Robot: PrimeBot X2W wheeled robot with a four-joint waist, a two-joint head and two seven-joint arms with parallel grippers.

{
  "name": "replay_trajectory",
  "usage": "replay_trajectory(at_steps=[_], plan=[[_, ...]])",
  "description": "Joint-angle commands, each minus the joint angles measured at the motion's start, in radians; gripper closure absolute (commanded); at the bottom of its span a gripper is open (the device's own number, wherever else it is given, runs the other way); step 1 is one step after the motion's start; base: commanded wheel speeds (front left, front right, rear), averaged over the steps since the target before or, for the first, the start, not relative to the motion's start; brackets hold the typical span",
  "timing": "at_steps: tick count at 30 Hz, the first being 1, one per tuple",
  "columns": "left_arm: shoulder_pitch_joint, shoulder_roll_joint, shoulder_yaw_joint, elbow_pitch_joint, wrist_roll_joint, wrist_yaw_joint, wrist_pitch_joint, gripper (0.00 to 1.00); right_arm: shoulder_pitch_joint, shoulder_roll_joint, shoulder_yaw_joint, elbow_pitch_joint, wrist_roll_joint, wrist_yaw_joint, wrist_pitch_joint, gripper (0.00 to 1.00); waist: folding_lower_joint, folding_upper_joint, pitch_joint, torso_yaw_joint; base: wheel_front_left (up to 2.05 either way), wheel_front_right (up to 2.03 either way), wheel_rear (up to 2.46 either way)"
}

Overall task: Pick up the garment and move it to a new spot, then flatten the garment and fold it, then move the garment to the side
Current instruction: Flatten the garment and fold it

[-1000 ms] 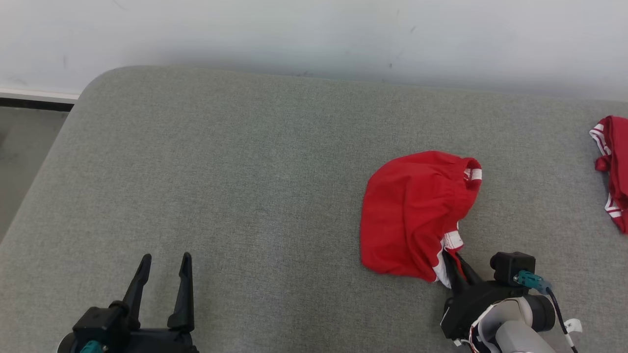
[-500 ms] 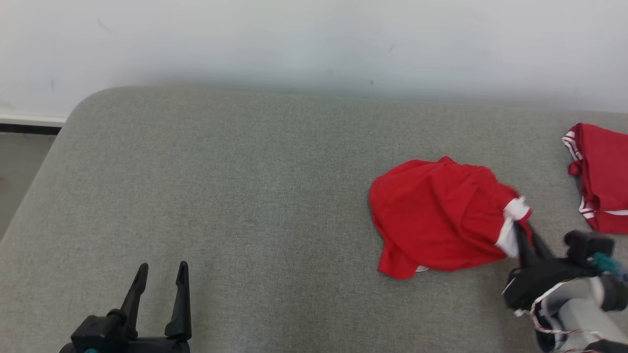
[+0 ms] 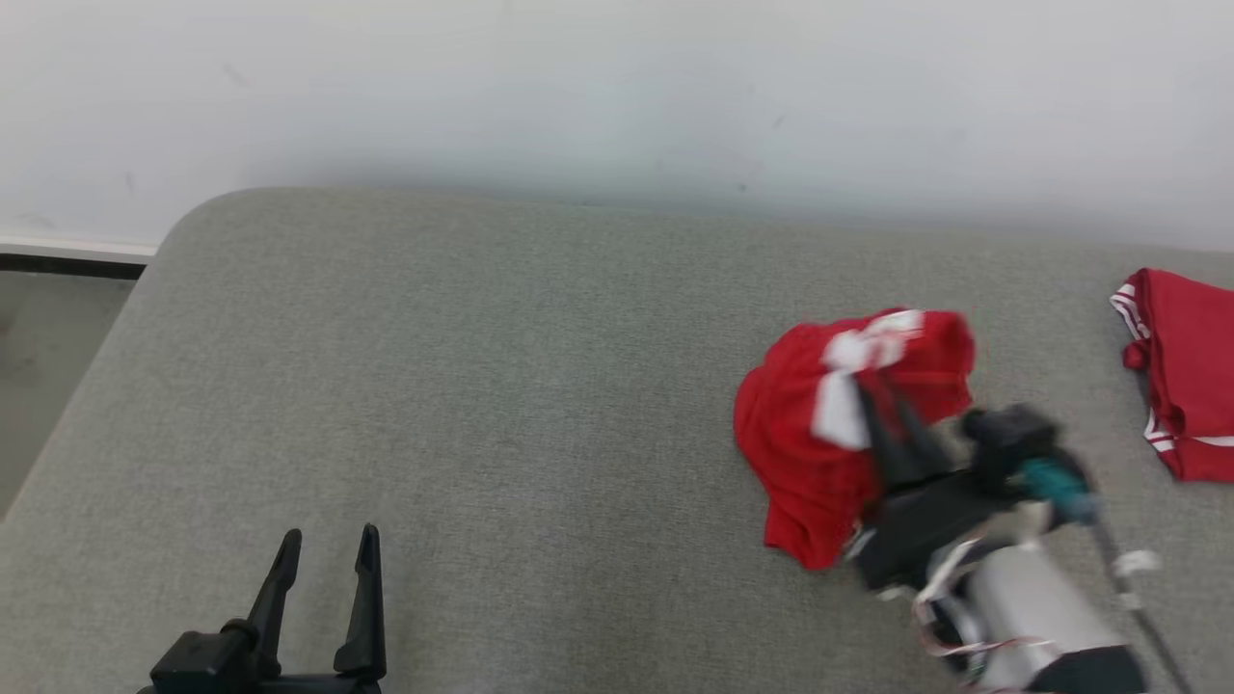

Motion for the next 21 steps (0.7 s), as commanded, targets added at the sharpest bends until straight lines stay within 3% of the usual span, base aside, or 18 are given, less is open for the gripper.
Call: replay_trajectory(at_steps=[1, 6, 13, 14, 15, 21], plan=[[0.013, -0.002, 0.003, 0.001, 0.002, -0.004, 0.0, 0.0, 0.011, 0.021, 0.032, -0.007, -0.006, -0.003, 0.009, 1.0, 0.0, 0.0, -0.001, 0.013, 0.0, 0.0, 0.0], [-0.004, -0.012, -0.008, 0.01, 0.003, -0.007, 0.0, 0.0, 0.012, 0.097, 0.183, 0.021, -0.019, -0.003, 0.023, 1.0, 0.0, 0.0, 0.007, 0.052, 0.0, 0.0, 0.0], [-0.013, -0.022, -0.011, 0.028, 0.003, -0.016, 0.0, 0.0, 0.018, 0.161, 0.354, 0.159, 0.013, -0.003, -0.004, 0.97, 0.0, 0.0, 0.01, 0.087, 0.0, 0.0, 0.0], [-0.013, -0.023, -0.01, 0.031, 0.003, -0.015, 0.0, 0.0, 0.019, 0.166, 0.37, 0.177, 0.02, -0.003, -0.009, 0.4, 0.0, 0.0, 0.009, 0.088, 0.0, 0.0, 0.0], [-0.012, -0.024, -0.008, 0.033, 0.004, -0.017, 0.0, 0.0, 0.018, 0.168, 0.385, 0.192, 0.034, -0.003, -0.014, 0.0, 0.0, 0.0, 0.008, 0.088, 0.0, 0.0, 0.0], [-0.007, -0.026, 0.008, 0.042, 0.007, -0.021, 0.0, 0.0, 0.005, 0.173, 0.393, 0.207, 0.077, -0.003, -0.034, 0.0, 0.0, 0.0, -0.003, 0.066, 0.0, 0.0, 0.0]])
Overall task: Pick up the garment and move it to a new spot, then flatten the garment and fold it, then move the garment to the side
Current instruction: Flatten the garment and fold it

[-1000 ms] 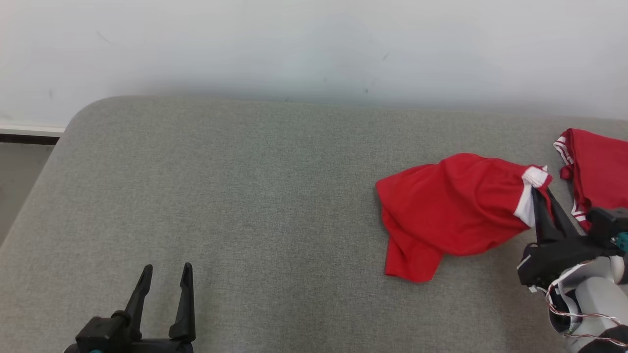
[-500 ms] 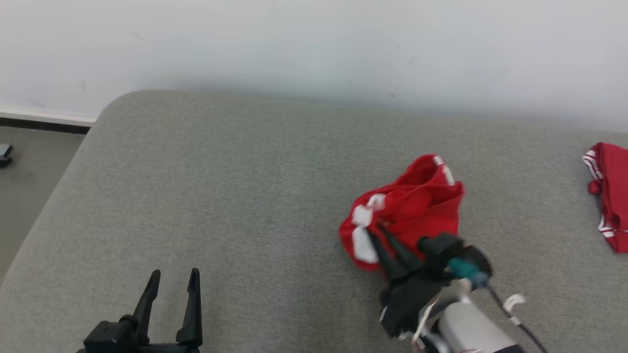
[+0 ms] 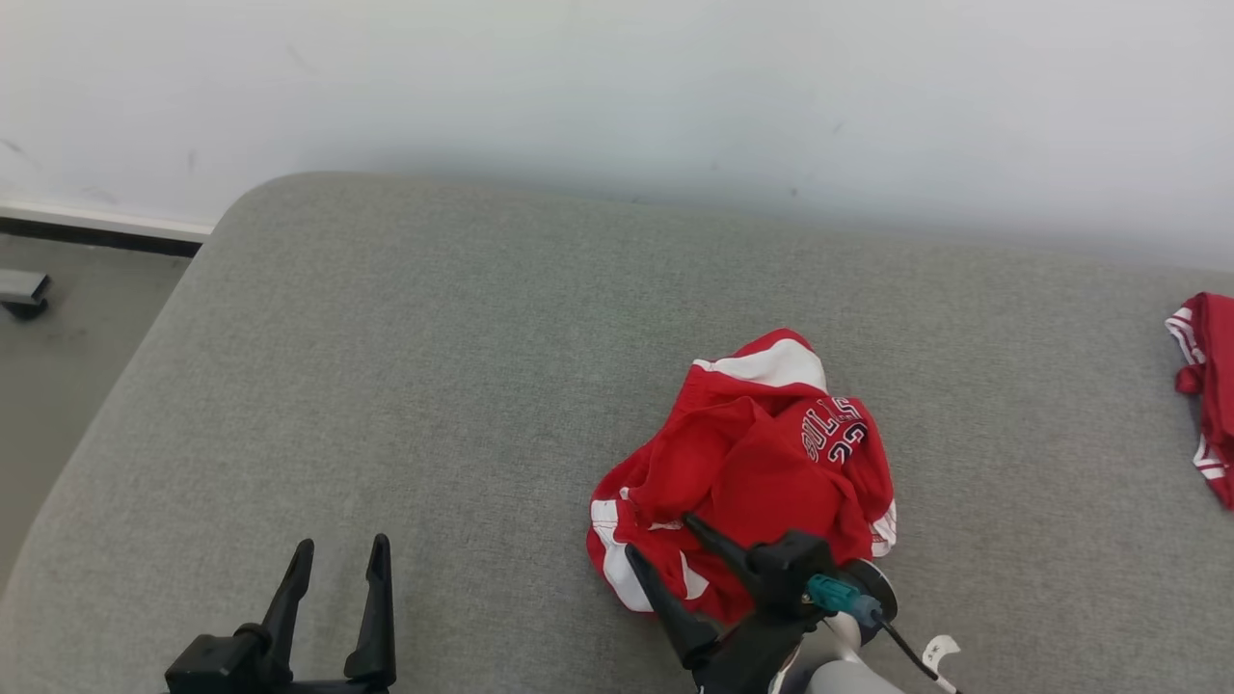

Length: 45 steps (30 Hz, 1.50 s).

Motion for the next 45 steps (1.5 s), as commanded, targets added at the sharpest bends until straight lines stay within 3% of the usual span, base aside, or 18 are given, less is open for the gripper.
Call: replay_trajectory(at_steps=[1, 10, 16, 27, 28, 29, 30, 38, 45], plan=[[0.0, -0.002, 0.004, 0.001, 0.004, -0.003, 0.0, 0.0, -0.004, -0.001, -0.01, -0.008, 0.01, -0.003, -0.007, 0.0, 0.0, -0.0001, -0.011, -0.016, 0.0, 0.0, 0.0], [0.011, 0.005, 0.021, -0.025, 0.024, -0.003, 0.0, 0.0, 0.068, -0.092, -0.103, -0.148, -0.033, -0.003, -0.009, 0.0, 0.0, -0.0001, -0.024, -0.042, 0.0, 0.0, 0.0], [0.015, 0.003, 0.022, -0.03, 0.031, -0.004, 0.0, 0.0, 0.05, -0.097, -0.181, -0.175, -0.069, -0.003, -0.009, 0.0, 0.0, -0.0001, -0.017, -0.034, 0.0, 0.0, 0.0], [-0.013, -0.004, 0.003, -0.021, 0.032, -0.009, 0.0, 0.0, -0.093, -0.081, -0.218, 0.008, -0.131, -0.003, 0.035, 0.0, 0.0, -0.0001, 0.012, 0.017, 0.0, 0.0, 0.0], [-0.013, -0.005, 0.002, -0.02, 0.033, -0.01, 0.0, 0.0, -0.099, -0.076, -0.208, 0.028, -0.124, -0.003, 0.045, 0.33, 0.0, -0.0001, 0.014, 0.02, 0.0, 0.0, 0.0], [-0.013, -0.006, 0.001, -0.019, 0.033, -0.01, 0.0, 0.0, -0.108, -0.074, -0.2, 0.044, -0.118, -0.003, 0.046, 0.73, 0.0, -0.0001, 0.015, 0.022, 0.0, 0.0, 0.0], [-0.014, -0.006, 0.001, -0.016, 0.032, -0.011, 0.0, 0.0, -0.115, -0.076, -0.196, 0.058, -0.112, -0.003, 0.043, 0.97, 0.0, -0.0001, 0.017, 0.023, 0.0, 0.0, 0.0], [-0.001, -0.006, 0.017, -0.006, 0.035, -0.009, 0.0, 0.0, -0.132, -0.107, -0.221, 0.085, -0.07, -0.003, 0.002, 1.0, 0.0, -0.0001, 0.002, -0.018, 0.0, 0.0, 0.0], [0.012, -0.005, 0.029, -0.006, 0.033, -0.012, 0.0, 0.0, -0.035, -0.197, -0.384, 0.011, 0.01, -0.003, -0.008, 1.0, 0.0, -0.0001, -0.013, -0.062, 0.0, 0.0, 0.0]])
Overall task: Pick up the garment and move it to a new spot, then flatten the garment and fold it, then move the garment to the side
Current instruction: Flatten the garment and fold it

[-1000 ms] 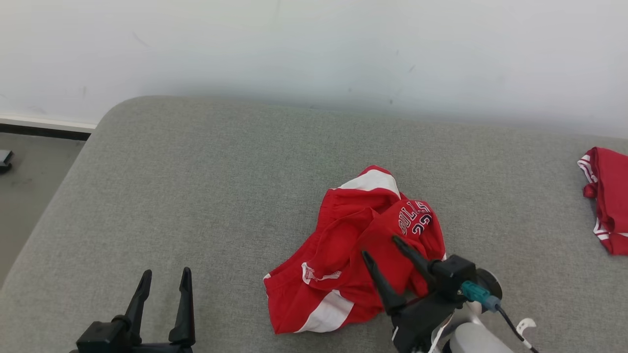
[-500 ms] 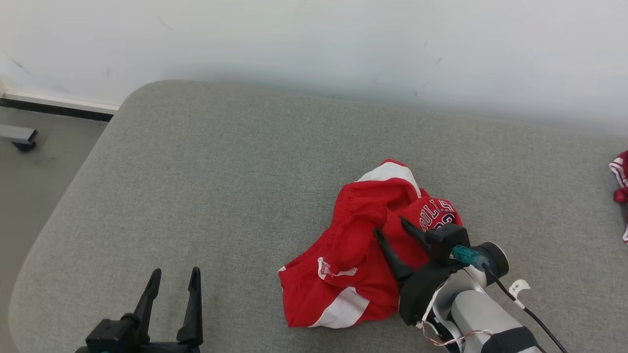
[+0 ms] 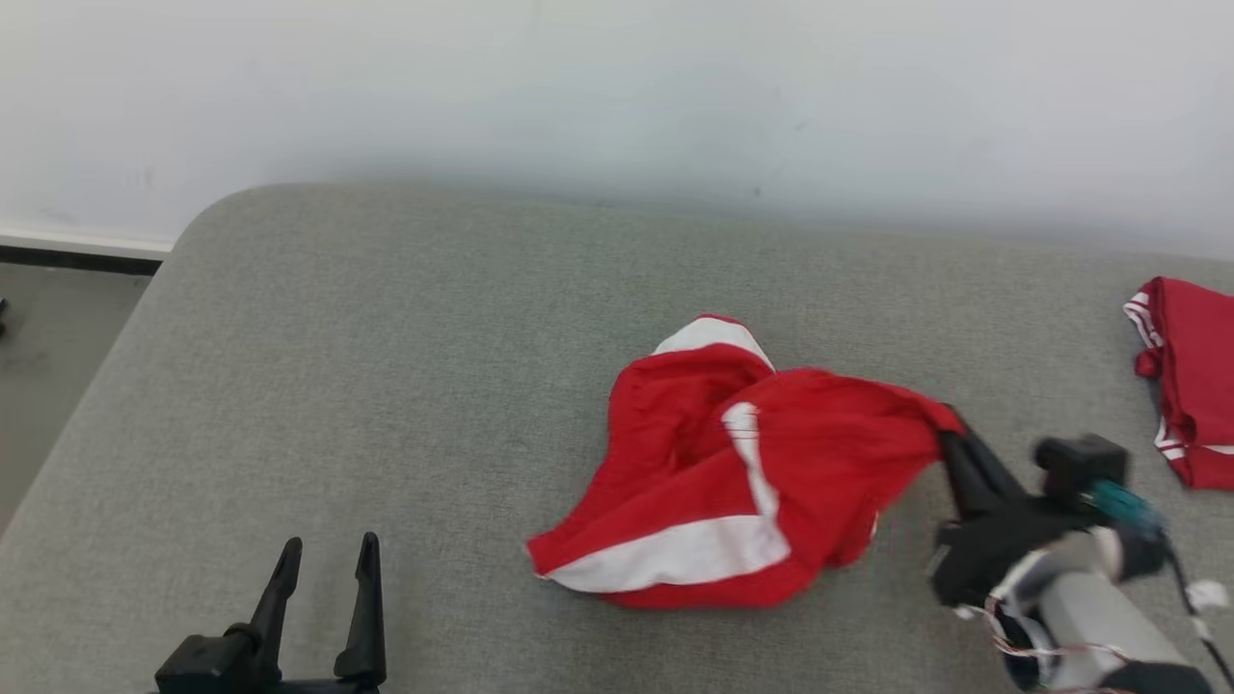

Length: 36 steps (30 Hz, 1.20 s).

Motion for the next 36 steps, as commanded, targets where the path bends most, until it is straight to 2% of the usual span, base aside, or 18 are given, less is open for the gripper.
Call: replay_trajectory(at_steps=[1, 5, 6, 7, 8, 15, 20, 24, 30, 36], plan=[[0.013, -0.002, 0.001, -0.001, 0.006, -0.002, 0.0, 0.0, 0.03, -0.016, -0.022, -0.01, 0.012, -0.003, -0.004, 1.0, 0.0, -0.0001, -0.007, -0.014, 0.0, 0.0, 0.0], [0.019, -0.004, 0.001, -0.007, 0.005, -0.001, 0.0, 0.0, 0.129, -0.039, -0.124, -0.023, 0.059, -0.003, -0.005, 0.98, 0.0, -0.0001, -0.004, -0.027, 0.0, 0.0, 0.0], [0.018, -0.004, 0.001, -0.008, 0.005, -0.002, 0.0, 0.0, 0.147, -0.045, -0.142, -0.029, 0.061, -0.003, -0.005, 0.6, 0.0, -0.0001, -0.004, -0.029, 0.0, 0.0, 0.0], [0.02, -0.004, 0.004, -0.008, 0.004, -0.002, 0.0, 0.0, 0.163, -0.045, -0.157, -0.035, 0.059, -0.003, -0.005, 0.13, 0.0, -0.0001, -0.002, -0.034, 0.0, 0.0, 0.0], [0.021, -0.005, 0.006, -0.009, 0.003, -0.003, 0.0, 0.0, 0.18, -0.039, -0.17, -0.04, 0.062, -0.003, -0.005, 0.0, 0.0, -0.0001, -0.001, -0.038, 0.0, 0.0, 0.0], [0.026, -0.004, 0.009, -0.019, 0.016, 0.004, 0.0, 0.0, 0.224, -0.005, -0.235, -0.161, 0.004, -0.003, -0.005, 0.0, 0.0, -0.0001, 0.002, -0.069, 0.0, 0.0, 0.0], [0.02, 0.0, 0.011, -0.021, 0.02, 0.005, 0.0, 0.0, 0.258, 0.008, -0.211, -0.282, -0.058, -0.003, -0.005, 0.0, 0.0, -0.0001, -0.004, -0.078, 0.0, 0.0, 0.0], [0.018, 0.0, 0.01, -0.021, 0.022, 0.005, 0.0, 0.0, 0.265, -0.001, -0.125, -0.348, -0.093, -0.003, 0.016, 0.0, 0.0, -0.0001, -0.005, -0.077, 0.0, 0.0, 0.0], [0.019, -0.002, 0.006, -0.023, 0.023, 0.004, 0.0, 0.0, 0.222, -0.033, 0.024, -0.416, -0.12, -0.003, 0.103, 0.0, 0.0, -0.0001, 0.002, -0.067, 0.0, 0.0, 0.0], [0.009, -0.005, 0.0, -0.021, 0.014, 0.005, 0.0, 0.0, 0.186, -0.089, 0.121, -0.407, -0.139, -0.003, 0.201, 0.0, 0.0, -0.0001, 0.015, -0.046, 0.0, 0.0, 0.0]])
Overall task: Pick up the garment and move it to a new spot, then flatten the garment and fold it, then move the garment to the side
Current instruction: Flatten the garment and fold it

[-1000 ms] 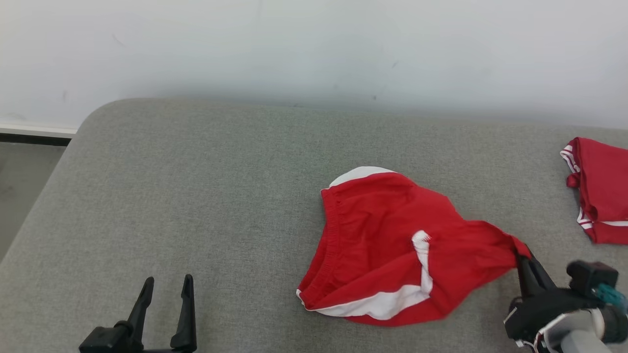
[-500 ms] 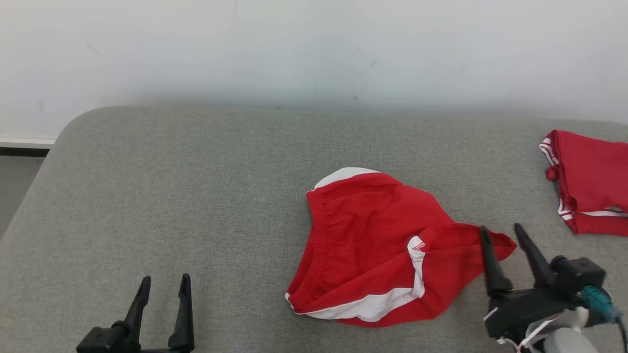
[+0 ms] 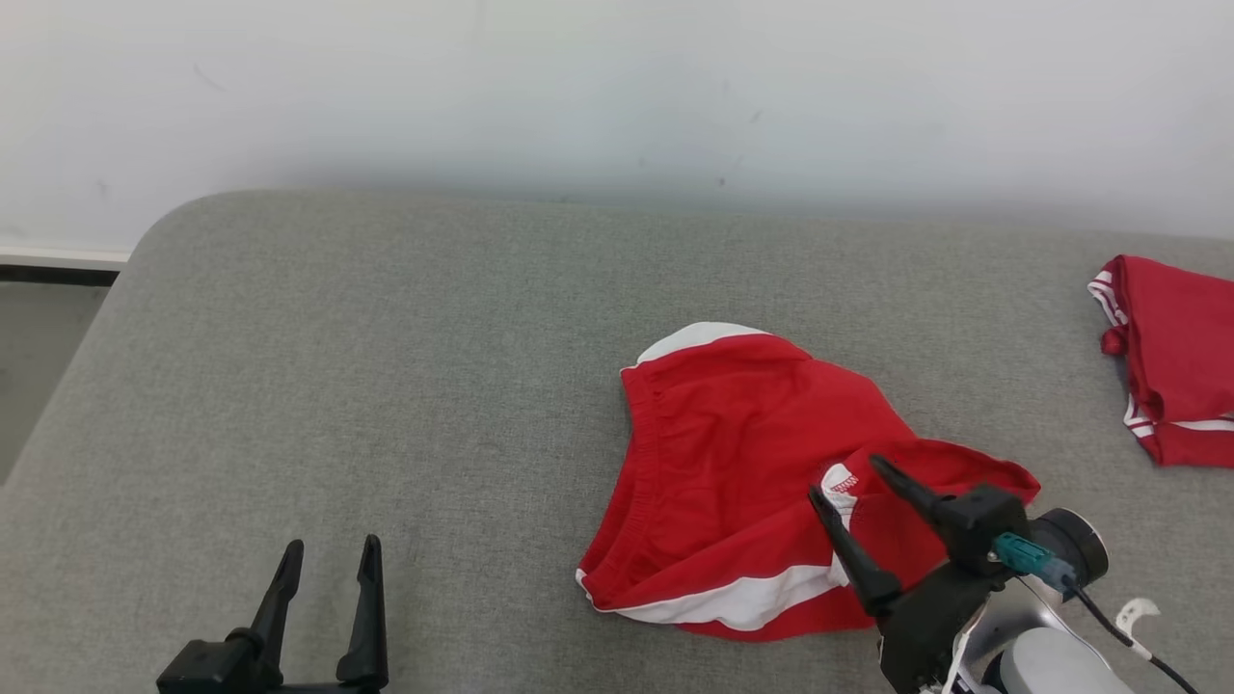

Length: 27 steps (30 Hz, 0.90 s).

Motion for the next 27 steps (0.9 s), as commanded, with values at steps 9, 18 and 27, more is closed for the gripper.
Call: replay_trajectory(at_steps=[9, 18, 27], plan=[[-0.002, -0.004, 0.008, -0.003, -0.004, 0.008, 0.0, 0.0, 0.014, -0.029, 0.029, 0.032, -0.002, -0.003, 0.058, 1.0, 0.0, 0.0, 0.012, 0.016, 0.0, 0.0, 0.0], [0.013, -0.005, 0.016, -0.008, -0.002, 0.014, 0.0, 0.0, 0.123, 0.006, -0.149, -0.018, 0.024, -0.003, -0.015, 1.0, 0.0, 0.0, 0.002, -0.034, 0.0, 0.0, 0.0], [0.02, -0.006, 0.019, -0.012, -0.002, 0.01, 0.0, 0.0, 0.338, 0.093, -0.381, -0.078, 0.072, -0.003, -0.041, 0.51, 0.0, 0.0, 0.008, -0.075, 0.0, 0.0, 0.0]])
